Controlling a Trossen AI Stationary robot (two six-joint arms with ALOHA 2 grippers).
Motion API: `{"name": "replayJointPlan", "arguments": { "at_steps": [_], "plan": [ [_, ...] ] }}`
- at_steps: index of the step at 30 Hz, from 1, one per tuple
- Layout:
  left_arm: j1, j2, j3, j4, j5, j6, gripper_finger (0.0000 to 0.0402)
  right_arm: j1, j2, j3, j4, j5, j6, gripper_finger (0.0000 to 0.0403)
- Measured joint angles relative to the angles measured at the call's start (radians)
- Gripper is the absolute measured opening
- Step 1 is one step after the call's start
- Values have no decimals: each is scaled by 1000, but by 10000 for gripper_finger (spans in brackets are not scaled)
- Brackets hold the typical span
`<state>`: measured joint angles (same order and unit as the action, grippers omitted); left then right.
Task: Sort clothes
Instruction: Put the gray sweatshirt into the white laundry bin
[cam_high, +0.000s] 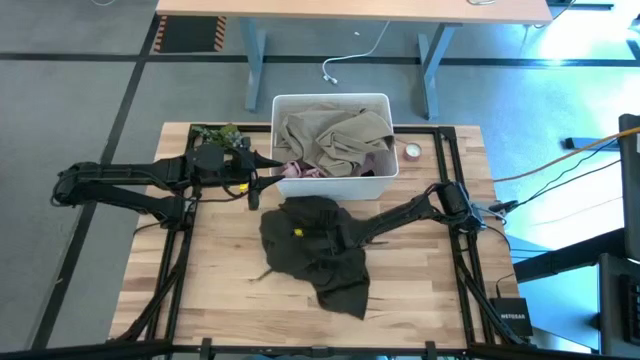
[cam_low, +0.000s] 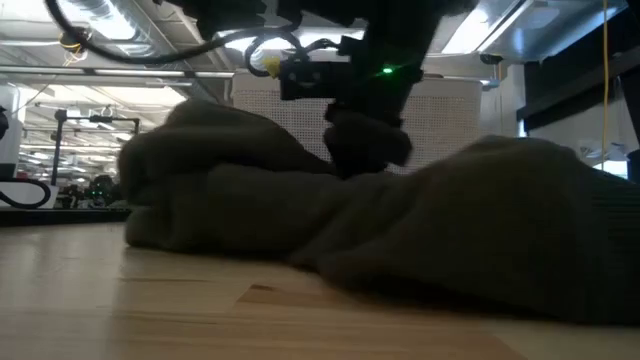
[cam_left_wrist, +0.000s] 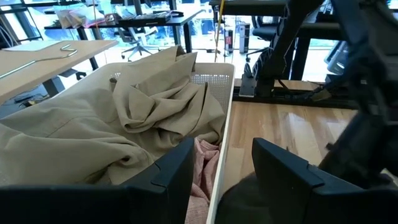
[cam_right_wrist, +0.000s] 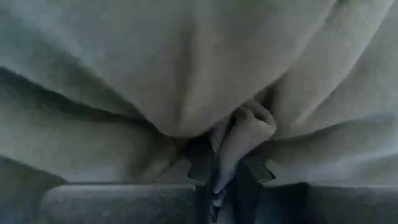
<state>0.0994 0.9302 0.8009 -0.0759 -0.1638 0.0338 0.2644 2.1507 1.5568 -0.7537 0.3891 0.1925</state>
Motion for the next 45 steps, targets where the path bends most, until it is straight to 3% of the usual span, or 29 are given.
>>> {"name": "replayJointPlan", "arguments": {
  "at_steps": [2, 8, 17, 23, 28, 31, 37, 40, 45],
  "plan": [
    [0, 0, 0, -2, 0, 0, 157, 35, -20, -5, -42, 63, 15, 39],
    [0, 0, 0, -4, 0, 0, 157, 115, -167, 10, -149, 95, 98, 34],
    [0, 0, 0, 0, 0, 1, 157, 182, -425, 94, -200, 417, 113, 34],
    [0, 0, 0, 3, 0, 6, 157, 180, -521, 225, -172, 671, -61, 34],
    [0, 0, 0, 6, 0, 8, 157, 136, -539, 402, 19, 821, -384, 34],
    [0, 0, 0, 9, 0, 8, 156, 74, -539, 489, 239, 804, -626, 34],
    [0, 0, 0, 10, 0, 10, 156, -112, -541, 553, 692, 620, -964, 33],
    [0, 0, 0, 10, 0, 11, 156, -205, -542, 549, 694, 575, -915, 34],
    [0, 0, 0, 4, 0, 22, 157, -329, -520, 469, 464, 470, -607, 60]
  ]
}}
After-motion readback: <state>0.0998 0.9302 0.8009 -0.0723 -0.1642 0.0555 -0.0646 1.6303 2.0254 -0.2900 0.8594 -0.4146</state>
